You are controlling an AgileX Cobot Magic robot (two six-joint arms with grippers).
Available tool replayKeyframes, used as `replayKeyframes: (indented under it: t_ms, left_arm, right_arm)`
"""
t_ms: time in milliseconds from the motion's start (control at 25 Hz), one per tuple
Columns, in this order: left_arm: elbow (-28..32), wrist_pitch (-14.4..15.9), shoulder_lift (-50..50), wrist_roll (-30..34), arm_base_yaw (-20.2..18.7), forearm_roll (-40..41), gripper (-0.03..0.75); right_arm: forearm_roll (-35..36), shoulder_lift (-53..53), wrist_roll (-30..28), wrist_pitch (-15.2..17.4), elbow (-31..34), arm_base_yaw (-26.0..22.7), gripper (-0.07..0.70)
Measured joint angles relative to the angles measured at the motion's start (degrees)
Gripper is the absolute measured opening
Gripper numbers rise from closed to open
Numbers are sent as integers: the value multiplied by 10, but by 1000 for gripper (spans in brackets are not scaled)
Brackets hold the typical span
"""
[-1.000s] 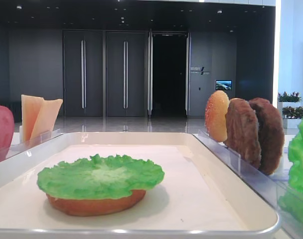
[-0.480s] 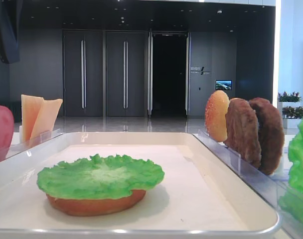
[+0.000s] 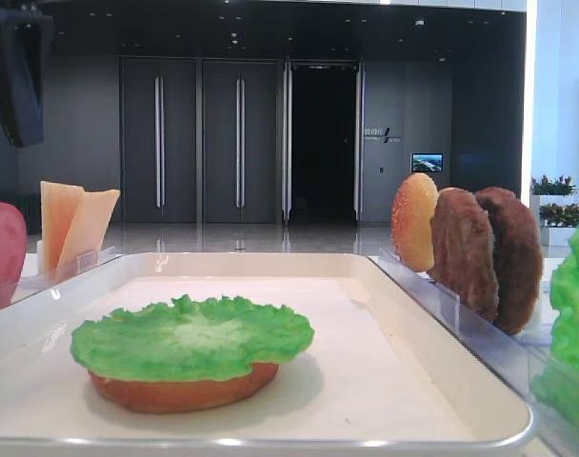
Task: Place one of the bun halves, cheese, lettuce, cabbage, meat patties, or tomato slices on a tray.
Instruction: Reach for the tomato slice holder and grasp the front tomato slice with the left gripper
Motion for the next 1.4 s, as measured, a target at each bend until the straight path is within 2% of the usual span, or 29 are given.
replayKeyframes:
  t_ms: [360,760,1400]
  left_arm:
    - [0,-8,53,-20,0,26,471]
    - [-1,-45,84,-25,0,38,471]
    - [-1,-48,115,-25,0,40,471]
  right_arm:
    - [0,0,0,0,0,0,365]
    - [0,0,0,0,0,0,365]
    - [0,0,0,0,0,0,365]
